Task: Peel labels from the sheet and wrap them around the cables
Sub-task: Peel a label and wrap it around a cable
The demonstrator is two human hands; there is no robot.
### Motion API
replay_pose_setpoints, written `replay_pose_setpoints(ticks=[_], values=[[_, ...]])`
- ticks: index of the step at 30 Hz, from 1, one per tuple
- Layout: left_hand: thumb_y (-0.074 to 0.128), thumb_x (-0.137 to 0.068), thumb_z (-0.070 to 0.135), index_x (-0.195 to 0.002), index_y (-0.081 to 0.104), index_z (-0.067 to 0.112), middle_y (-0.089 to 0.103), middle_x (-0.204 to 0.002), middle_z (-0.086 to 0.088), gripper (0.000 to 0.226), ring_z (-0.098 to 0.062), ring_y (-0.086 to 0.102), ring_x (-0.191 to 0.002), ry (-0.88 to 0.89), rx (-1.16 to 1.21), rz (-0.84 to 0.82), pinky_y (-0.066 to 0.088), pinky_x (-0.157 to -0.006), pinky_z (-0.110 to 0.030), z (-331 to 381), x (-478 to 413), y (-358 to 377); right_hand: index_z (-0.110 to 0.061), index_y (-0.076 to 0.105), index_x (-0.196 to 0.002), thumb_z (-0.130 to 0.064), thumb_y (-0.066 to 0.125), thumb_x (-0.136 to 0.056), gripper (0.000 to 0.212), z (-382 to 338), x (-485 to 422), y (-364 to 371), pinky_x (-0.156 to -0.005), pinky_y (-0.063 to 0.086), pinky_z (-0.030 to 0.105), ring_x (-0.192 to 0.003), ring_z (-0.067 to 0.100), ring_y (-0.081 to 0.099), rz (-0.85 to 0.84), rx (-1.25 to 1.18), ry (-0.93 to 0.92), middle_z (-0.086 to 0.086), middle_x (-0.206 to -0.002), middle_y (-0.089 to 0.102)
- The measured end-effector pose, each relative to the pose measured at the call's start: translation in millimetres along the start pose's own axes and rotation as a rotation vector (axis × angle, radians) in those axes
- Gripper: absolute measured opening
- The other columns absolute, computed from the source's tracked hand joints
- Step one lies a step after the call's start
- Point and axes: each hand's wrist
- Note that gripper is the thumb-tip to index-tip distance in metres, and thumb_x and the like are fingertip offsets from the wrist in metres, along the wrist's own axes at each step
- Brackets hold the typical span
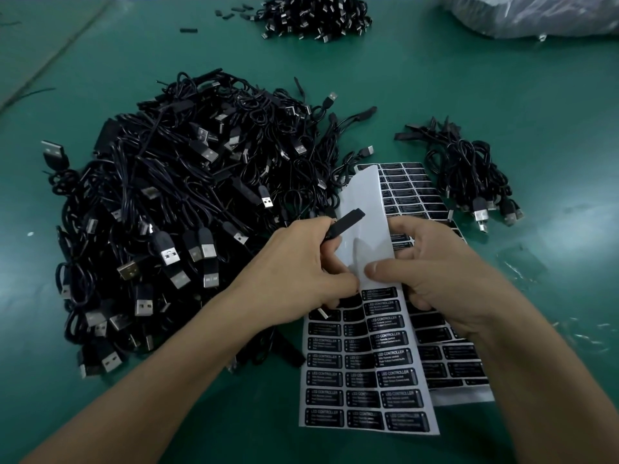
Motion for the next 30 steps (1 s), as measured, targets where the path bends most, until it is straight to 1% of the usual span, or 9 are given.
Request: replay_pose_setpoints(ticks=[7,11,14,17,19,20,23,25,30], values=[[0.072,-0.072,0.019,-0.09,0.05,0.001,0.072,-0.077,-0.013,0.033,-0.016,0.072,-0.058,0.008,-0.028,0.012,0.058,-0.06,-0.054,1,-1,-1,-0.017,0.056,-0.125,0.006,0.068,-0.087,0.046,1,-2,-4,-0.031,0.029,0.014,-0.03,0.002,0.046,0.023,0.074,0.0,0.01,-0.071,0.075],[0.069,-0.068,0.024,-0.08,0.049,0.007,0.069,-0.075,-0.01,0.03,-0.023,0.069,-0.059,0.013,-0.059,0.028,0.058,-0.061,-0.052,3,0,-2,-0.022,0.058,-0.119,0.005,0.068,-0.086,0.043,2,-3,-6,-0.03,0.026,0.015,-0.03,0.002,0.039,0.018,0.109,-0.006,0.009,-0.069,0.074],[0.067,-0.063,0.028,-0.071,0.039,0.016,0.065,-0.071,-0.007,0.031,-0.009,0.06,-0.055,-0.011,-0.03,0.068,0.054,-0.057,-0.039,3,1,-6,-0.026,0.061,-0.109,-0.002,0.073,-0.084,0.037,1,0,-15,-0.032,0.033,0.014,-0.032,0.002,0.047,0.041,0.204,-0.042,0.005,-0.067,0.075],[0.068,-0.063,0.022,-0.071,0.036,0.02,0.057,-0.062,-0.001,0.033,-0.011,0.054,-0.051,-0.059,0.115,0.095,0.045,-0.046,-0.027,4,-1,-12,-0.032,0.059,-0.116,-0.022,0.081,-0.078,0.045,4,1,-28,-0.052,0.048,0.024,-0.044,0.007,0.06,0.164,0.426,-0.096,0.0,-0.064,0.073],[0.069,-0.064,0.014,-0.07,0.034,0.02,0.052,-0.053,0.006,0.037,-0.009,0.05,-0.045,-0.084,0.24,0.099,0.04,-0.04,-0.021,5,-4,-17,-0.037,0.057,-0.125,-0.033,0.083,-0.073,0.059,7,-1,-33,-0.059,0.045,0.027,-0.048,0.002,0.06,0.285,0.577,-0.133,-0.009,-0.064,0.07],[0.07,-0.063,0.014,-0.07,0.033,0.021,0.05,-0.05,0.008,0.039,-0.008,0.049,-0.043,-0.092,0.291,0.099,0.038,-0.038,-0.02,6,-5,-18,-0.037,0.058,-0.123,-0.037,0.083,-0.072,0.057,8,-1,-33,-0.057,0.043,0.025,-0.05,-0.001,0.058,0.316,0.622,-0.172,-0.014,-0.062,0.067],[0.072,-0.06,0.015,-0.069,0.033,0.023,0.047,-0.046,0.009,0.041,-0.009,0.047,-0.041,-0.096,0.38,0.112,0.034,-0.036,-0.019,7,-6,-20,-0.037,0.066,-0.097,-0.043,0.078,-0.072,0.028,8,0,-24,-0.047,0.038,0.011,-0.049,-0.001,0.049,0.333,0.616,-0.363,-0.018,-0.059,0.054],[0.074,-0.063,0.013,-0.07,0.033,0.023,0.046,-0.045,0.009,0.043,-0.008,0.046,-0.04,-0.089,0.412,0.142,0.034,-0.036,-0.018,6,-6,-20,-0.033,0.068,-0.082,-0.039,0.078,-0.074,0.014,7,1,-15,-0.048,0.038,0.013,-0.05,0.003,0.044,0.303,0.548,-0.496,-0.014,-0.061,0.049],[0.075,-0.077,0.0,-0.071,0.033,0.021,0.046,-0.045,0.009,0.047,-0.007,0.047,-0.039,-0.09,0.43,0.212,0.034,-0.036,-0.018,3,-8,-18,-0.032,0.068,-0.075,-0.034,0.076,-0.074,0.009,6,4,2,-0.051,0.036,0.011,-0.058,0.003,0.048,0.28,0.562,-0.639,-0.013,-0.066,0.051]])
Point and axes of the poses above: each hand's wrist, its own x-axis away from the middle knuckle, its own y-axis out of the palm, z = x × y
